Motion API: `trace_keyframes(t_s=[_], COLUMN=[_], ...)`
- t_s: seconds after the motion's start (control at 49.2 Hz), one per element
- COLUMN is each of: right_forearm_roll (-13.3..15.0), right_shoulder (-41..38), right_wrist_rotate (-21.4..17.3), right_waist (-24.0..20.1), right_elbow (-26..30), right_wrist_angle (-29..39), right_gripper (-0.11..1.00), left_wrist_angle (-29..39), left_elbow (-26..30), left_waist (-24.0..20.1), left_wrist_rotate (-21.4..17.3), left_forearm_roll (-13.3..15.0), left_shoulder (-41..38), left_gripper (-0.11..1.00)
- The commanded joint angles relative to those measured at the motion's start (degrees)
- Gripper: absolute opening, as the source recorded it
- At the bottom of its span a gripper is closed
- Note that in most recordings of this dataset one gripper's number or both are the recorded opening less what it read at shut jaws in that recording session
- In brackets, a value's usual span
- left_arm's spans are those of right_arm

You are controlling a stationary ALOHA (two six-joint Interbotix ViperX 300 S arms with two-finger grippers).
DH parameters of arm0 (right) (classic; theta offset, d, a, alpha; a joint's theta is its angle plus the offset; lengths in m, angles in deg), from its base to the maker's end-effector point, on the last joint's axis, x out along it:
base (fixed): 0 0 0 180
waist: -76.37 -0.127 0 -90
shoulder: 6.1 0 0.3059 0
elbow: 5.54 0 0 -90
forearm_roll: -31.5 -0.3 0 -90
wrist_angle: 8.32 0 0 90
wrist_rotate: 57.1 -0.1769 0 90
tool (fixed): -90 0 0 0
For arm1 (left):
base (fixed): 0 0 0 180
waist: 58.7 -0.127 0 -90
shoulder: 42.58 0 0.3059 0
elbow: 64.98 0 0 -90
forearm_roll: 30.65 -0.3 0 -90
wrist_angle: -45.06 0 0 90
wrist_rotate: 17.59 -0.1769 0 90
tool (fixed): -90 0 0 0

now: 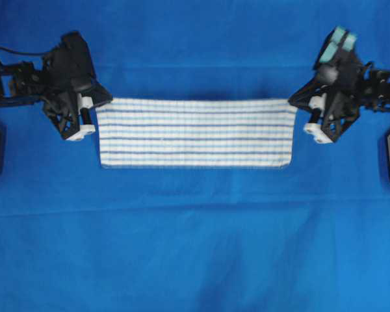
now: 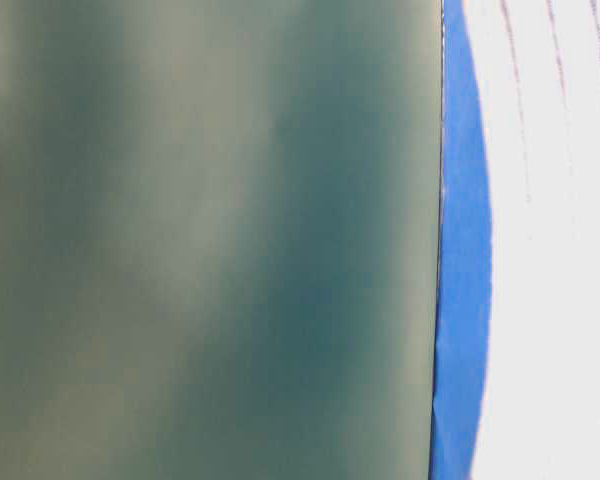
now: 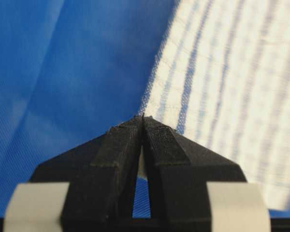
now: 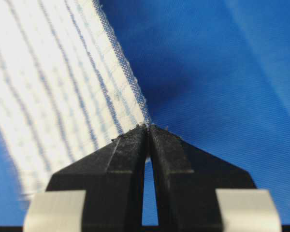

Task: Fold the blue towel.
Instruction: 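Lift the strip and rotate it vertical, left gripper swinging toward center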

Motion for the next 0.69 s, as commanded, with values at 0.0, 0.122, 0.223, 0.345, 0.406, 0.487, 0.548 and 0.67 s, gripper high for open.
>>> trace_keyframes(t_s=[0.0, 0.122, 0.223, 0.345, 0.406, 0.487, 0.548, 0.67], right_forearm_roll=[-0.2, -0.2, -0.2, -0.2, -0.2, 0.1, 0.2, 0.2], right_shoulder=[4.5, 8.8, 10.9, 11.4, 11.1, 10.3, 9.0, 5.2], right_wrist_rotate=[-0.2, -0.3, -0.3, -0.4, -0.3, -0.2, -0.2, 0.3], right_waist=[-0.1, -0.8, -1.6, -1.9, -1.9, -1.5, -0.4, 2.8], right_elbow=[0.8, 0.5, 0.4, 0.6, 0.8, 1.3, 2.1, 4.0], right_wrist_angle=[1.9, 3.8, 4.2, 4.2, 4.0, 3.3, 2.2, -0.3], right_gripper=[0.04, 0.04, 0.04, 0.04, 0.04, 0.04, 0.04, 0.04], left_wrist_angle=[0.6, 0.5, 0.5, 0.4, -0.2, -1.5, -2.9, -6.1], left_elbow=[1.2, 1.3, 1.4, 1.8, 2.2, 3.0, 3.7, 5.4], left_waist=[1.2, 3.2, 4.3, 4.7, 5.3, 6.9, 9.0, 13.0], left_wrist_rotate=[0.0, 0.7, 0.9, 1.1, 1.5, 2.4, 3.1, 4.0], left_forearm_roll=[0.1, 0.1, 0.1, 0.3, 0.3, 0.3, 0.4, 0.3], left_shoulder=[3.6, 5.7, 6.2, 6.1, 5.7, 4.9, 4.2, 2.4], left_gripper=[0.01, 0.01, 0.01, 0.01, 0.01, 0.01, 0.01, 0.01])
